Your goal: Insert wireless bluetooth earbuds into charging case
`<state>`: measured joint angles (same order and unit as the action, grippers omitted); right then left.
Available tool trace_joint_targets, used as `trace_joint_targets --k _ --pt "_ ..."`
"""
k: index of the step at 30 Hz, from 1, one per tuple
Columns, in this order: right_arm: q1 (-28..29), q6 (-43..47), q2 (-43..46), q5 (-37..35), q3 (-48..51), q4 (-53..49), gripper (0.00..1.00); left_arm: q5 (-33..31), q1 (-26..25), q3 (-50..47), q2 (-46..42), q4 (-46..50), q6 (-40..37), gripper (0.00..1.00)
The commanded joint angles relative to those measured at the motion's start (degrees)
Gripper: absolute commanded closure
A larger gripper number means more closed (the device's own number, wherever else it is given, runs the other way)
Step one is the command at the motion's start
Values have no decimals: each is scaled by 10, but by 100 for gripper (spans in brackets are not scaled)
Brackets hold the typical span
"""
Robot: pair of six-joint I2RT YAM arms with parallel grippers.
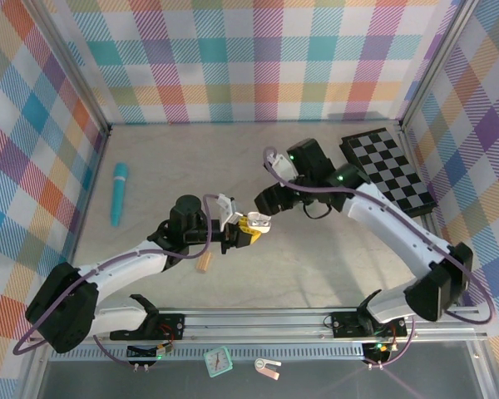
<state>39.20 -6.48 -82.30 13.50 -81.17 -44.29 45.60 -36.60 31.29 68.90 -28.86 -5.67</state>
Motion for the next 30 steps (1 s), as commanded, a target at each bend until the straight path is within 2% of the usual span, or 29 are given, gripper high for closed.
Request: trace_joint_targets --k 1,6,12,16,24,26,30 --pt "-2 -41 -21 27 -26 -61 32 14 2 -7 -12 -14 -31 88" --pt "-5 -40 -54 26 -61 -98 33 3 2 -7 -17 -9 -43 88" --pt "-4 14 -46 48 -55 -119 32 -32 2 -7 -17 -17 -26 89" --pt "-4 38 -21 58 -42 -127 32 -46 2 -9 -15 -35 -15 89" --pt "-5 76 56 15 -1 -75 32 -32 3 1 -2 -38 -17 89" --pt "-5 110 65 21 6 -67 30 -28 3 1 -1 -44 -17 89" --pt "-5 254 96 80 50 -37 25 -17 3 0 1 -51 -21 89"
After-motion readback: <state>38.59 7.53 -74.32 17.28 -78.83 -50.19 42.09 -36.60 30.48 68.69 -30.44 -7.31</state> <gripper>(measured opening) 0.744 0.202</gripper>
